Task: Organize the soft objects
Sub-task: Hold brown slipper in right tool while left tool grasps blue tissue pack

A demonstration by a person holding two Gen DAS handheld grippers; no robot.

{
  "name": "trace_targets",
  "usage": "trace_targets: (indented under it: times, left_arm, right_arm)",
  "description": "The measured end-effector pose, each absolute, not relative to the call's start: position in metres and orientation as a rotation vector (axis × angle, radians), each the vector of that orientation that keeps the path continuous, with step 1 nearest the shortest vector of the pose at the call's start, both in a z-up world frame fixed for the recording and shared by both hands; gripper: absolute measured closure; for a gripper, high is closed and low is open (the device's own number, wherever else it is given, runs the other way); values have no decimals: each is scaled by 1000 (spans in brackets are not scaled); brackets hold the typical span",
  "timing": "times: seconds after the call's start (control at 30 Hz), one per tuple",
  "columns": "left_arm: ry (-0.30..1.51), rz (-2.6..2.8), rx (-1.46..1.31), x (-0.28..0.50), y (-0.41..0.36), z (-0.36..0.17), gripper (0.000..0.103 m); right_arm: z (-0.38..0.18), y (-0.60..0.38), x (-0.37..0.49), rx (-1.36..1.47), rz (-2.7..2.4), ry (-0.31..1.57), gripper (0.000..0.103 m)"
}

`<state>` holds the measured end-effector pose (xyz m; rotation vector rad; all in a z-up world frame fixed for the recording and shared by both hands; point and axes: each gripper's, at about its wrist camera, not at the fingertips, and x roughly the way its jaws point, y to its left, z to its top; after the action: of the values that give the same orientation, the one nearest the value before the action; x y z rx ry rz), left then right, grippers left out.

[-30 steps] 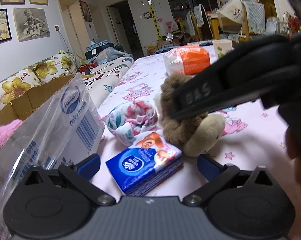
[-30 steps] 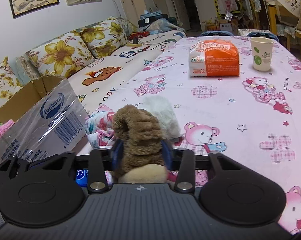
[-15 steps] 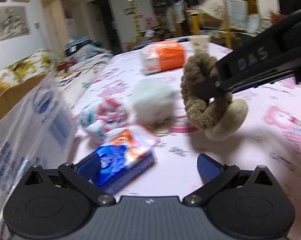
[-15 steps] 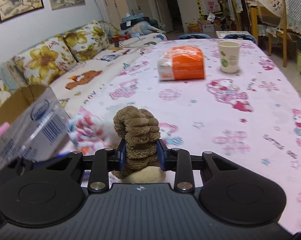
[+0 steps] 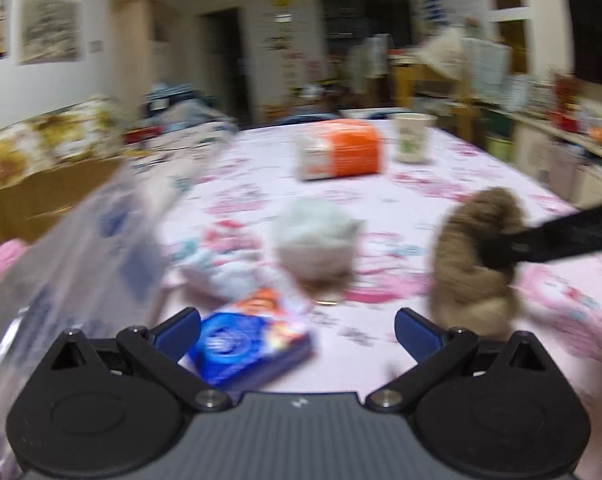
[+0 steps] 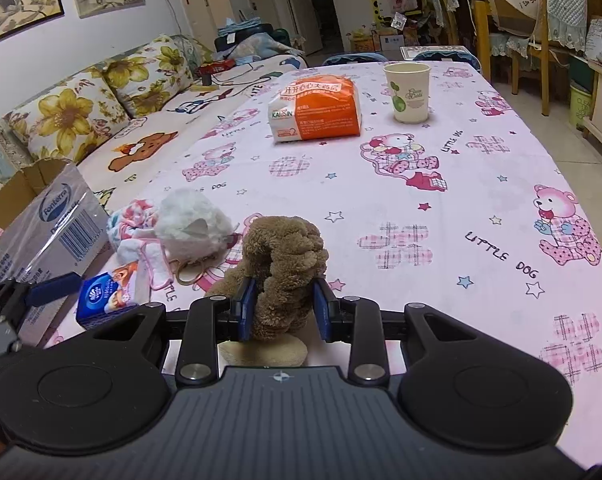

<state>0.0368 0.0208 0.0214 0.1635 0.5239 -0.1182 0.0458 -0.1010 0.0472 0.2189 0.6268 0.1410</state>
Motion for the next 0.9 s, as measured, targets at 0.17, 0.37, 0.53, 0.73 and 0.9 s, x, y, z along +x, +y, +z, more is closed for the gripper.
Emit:
trace_targets:
  times: [0.17,0.37,0.53,0.73,0.9]
  left_arm:
    - [562,-42,131,57,22,14,1]
    - [596,17,127,65,22,8,1]
    - [619,16,117,71,27,7,1]
    - [657,-43,35,77,39,5,21]
    - [655,-69,43,74,38,6,29]
  right_arm:
    - [44,-100,47,210,153,630,63]
    - [41,-108,50,240,146,642,54]
    - [36,-107,53,278,157,647,16]
    - [32,-91,60,282,191,644,0]
    - [25,-83,68,261,165,657,0]
